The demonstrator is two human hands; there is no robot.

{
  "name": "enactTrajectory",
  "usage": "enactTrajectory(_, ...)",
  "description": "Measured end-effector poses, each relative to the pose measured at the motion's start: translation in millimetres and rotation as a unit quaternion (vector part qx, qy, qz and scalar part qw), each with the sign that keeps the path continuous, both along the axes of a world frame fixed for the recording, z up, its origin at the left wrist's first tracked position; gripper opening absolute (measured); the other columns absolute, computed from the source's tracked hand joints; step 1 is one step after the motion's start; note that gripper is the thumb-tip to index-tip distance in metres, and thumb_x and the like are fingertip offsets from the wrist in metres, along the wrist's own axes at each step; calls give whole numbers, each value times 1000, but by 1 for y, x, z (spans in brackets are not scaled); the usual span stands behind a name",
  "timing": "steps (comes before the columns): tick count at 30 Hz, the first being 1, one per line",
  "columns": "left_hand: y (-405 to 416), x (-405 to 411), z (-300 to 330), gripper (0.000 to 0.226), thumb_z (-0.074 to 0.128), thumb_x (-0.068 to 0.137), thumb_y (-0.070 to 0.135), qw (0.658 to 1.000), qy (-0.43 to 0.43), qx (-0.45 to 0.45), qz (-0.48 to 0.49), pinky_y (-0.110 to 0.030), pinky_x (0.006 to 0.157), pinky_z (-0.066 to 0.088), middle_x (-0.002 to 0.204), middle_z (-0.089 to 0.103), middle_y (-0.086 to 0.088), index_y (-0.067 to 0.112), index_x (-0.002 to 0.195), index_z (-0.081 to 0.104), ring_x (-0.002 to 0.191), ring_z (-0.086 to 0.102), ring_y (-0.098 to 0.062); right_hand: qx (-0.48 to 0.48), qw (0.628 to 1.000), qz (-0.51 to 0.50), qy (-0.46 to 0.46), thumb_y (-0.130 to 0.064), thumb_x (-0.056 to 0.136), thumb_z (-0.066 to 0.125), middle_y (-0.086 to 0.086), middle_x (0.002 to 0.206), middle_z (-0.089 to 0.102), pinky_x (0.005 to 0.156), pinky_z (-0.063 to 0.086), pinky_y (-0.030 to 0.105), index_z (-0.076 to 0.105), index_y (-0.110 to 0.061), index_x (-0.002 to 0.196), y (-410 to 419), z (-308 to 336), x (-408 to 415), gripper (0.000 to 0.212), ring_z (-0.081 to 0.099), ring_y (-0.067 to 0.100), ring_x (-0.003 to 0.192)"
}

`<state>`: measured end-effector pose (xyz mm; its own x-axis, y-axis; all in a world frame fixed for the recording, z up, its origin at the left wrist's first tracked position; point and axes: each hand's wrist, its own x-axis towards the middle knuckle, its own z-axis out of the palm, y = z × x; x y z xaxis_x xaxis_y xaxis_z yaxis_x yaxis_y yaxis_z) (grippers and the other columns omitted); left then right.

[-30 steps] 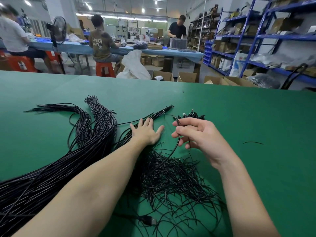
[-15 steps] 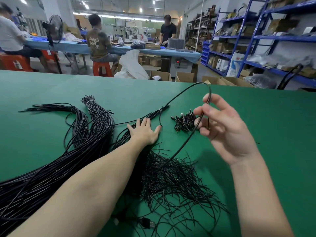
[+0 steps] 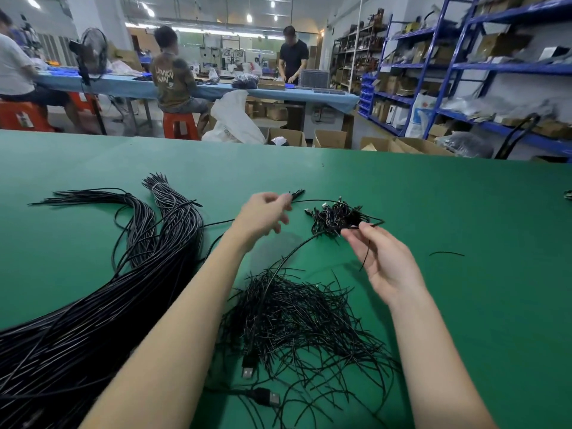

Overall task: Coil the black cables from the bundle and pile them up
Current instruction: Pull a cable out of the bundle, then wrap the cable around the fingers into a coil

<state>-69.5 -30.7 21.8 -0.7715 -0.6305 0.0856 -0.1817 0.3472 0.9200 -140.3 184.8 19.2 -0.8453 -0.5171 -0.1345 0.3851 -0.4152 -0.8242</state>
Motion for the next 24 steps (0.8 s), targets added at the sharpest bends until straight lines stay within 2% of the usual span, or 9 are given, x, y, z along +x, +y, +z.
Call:
enactTrajectory(3,32,19,16,35,56,92,61,975,-141,-66,-156,-17,47,39,79,71,13,29,96,69,47,48,-4,23,1000,-10,9,0,97,62,25,107,69,66,59,17,55,12,125,0,-7,-5,31,78,20,83)
enactTrajectory(6,51,25,13,23,61,95,46,949,-204,-136,-200,-19,54,39,82,77,12,27,86,71,46,46,-7,63,998,-16,22,-4,98,63,24,107,73,66,60,18,59,9,119,-1,-10,-6,26,78,19,84)
enactTrajectory(8,55,27,12,18,62,95,33,955,-190,-136,-185,-17,49,35,77,76,10,25,83,72,40,41,-4,193,976,-5,97,-17,99,65,12,98,78,76,62,27,67,1,112,-1,-14,-6,23,77,19,89)
enactTrajectory(11,51,30,14,19,63,94,32,979,-116,-97,-137,-20,49,34,69,74,8,22,83,75,42,36,-6,470,830,80,288,-49,96,63,-9,94,77,90,52,34,76,-19,102,7,-9,-6,33,71,16,99)
enactTrajectory(14,47,33,19,19,65,94,35,991,-59,-63,-102,-22,53,36,62,69,7,22,83,75,41,39,-2,548,718,165,395,-59,91,64,-16,105,72,89,45,28,76,-31,109,16,11,-3,35,65,4,101)
enactTrajectory(17,46,34,23,18,67,93,40,990,-53,-85,-103,-17,50,37,60,67,8,27,83,75,42,41,-2,442,754,58,482,-44,85,75,-26,91,74,88,52,20,77,-36,97,13,28,6,15,65,-11,87)
enactTrajectory(19,48,35,26,16,69,91,43,982,-65,-127,-122,-13,47,33,58,60,10,31,83,77,44,42,-1,394,734,-42,552,-40,85,76,-26,100,72,90,49,22,74,-35,104,7,31,11,19,62,-8,96)
enactTrajectory(21,51,34,29,14,69,92,40,977,-71,-133,-154,-18,56,35,64,57,7,31,87,78,53,43,-4,402,712,1,576,-43,88,74,-26,111,67,95,44,19,71,-36,115,2,28,16,27,58,-7,105)
enactTrajectory(24,51,37,31,8,74,89,36,968,-103,-137,-183,-16,56,35,64,60,14,30,86,79,49,44,3,394,756,76,518,-30,90,76,-19,81,75,74,48,7,77,-30,93,1,18,16,4,68,-8,77)
